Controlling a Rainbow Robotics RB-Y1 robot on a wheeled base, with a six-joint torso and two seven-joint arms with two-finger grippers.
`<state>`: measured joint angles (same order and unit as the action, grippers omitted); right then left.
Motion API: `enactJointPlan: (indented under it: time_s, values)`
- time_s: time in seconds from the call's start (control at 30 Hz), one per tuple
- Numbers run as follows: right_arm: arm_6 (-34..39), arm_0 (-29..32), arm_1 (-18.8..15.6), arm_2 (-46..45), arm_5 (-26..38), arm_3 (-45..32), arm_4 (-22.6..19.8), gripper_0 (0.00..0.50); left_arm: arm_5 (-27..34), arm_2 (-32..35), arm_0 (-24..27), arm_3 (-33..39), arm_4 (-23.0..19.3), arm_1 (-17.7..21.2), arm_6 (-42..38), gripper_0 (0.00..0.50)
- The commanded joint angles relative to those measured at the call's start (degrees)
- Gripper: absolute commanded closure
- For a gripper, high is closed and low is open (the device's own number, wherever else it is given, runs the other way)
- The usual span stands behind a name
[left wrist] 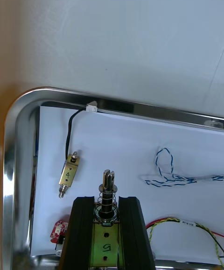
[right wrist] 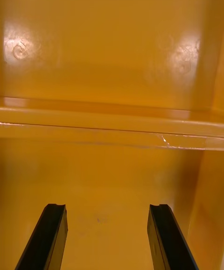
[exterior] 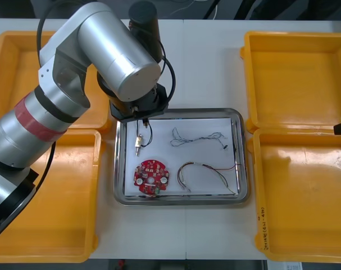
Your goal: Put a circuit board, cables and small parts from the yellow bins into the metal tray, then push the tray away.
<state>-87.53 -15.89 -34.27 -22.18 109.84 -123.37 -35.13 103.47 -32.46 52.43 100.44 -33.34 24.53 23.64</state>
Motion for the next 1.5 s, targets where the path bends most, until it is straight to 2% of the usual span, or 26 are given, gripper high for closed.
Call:
enactJointPlan:
  time_s: [0.03,0.37,0.6,0.93,0.97,1.0,1.07,1.1,1.13,1.5]
  values:
    - [2.4,1.6,0.2,-2.7,0.2,-0.6,0.5,0.0,-2.1,-3.0,1.8,-0.5,0.5,-1.5,0.5,0.5]
    - [3.2,3.5,2.3,-2.7,0.2,-2.4,2.4,0.0,-9.6,-8.5,1.8,-7.9,1.2,-1.5,-1.0,0.5]
    - [4.0,5.0,3.0,-2.4,0.2,-3.3,2.3,0.0,-13.7,-10.9,-0.4,-8.9,2.4,-1.5,-2.1,0.5]
    - [4.1,6.4,3.7,-1.6,0.2,-5.1,0.8,0.0,-14.2,-12.5,-0.8,-8.9,2.7,-1.3,-3.8,0.497]
    - [4.0,6.6,3.8,-1.5,0.2,-5.4,0.7,0.0,-14.3,-12.5,-0.8,-8.9,2.7,-1.4,-3.9,0.455]
    - [4.1,6.7,3.8,-1.4,0.2,-5.6,0.5,0.0,-14.5,-12.6,-0.8,-8.9,2.8,-1.4,-4.1,0.312]
    - [4.1,6.7,3.9,-1.2,0.2,-5.8,0.3,0.0,-14.5,-12.6,-0.9,-8.9,2.8,-1.4,-4.4,0.147]
    - [4.1,6.8,3.8,-1.2,0.2,-6.0,0.2,0.0,-14.5,-12.6,-0.8,-8.9,2.8,-1.3,-4.5,0.035]
    - [4.1,6.8,3.8,-1.1,0.2,-6.0,0.1,0.0,-14.5,-12.6,-0.9,-8.9,2.8,-1.4,-4.5,0.0]
    - [4.1,7.1,3.8,-0.8,0.2,-6.5,-0.5,0.0,-14.6,-12.5,-0.8,-8.2,4.0,-1.2,-5.3,0.0]
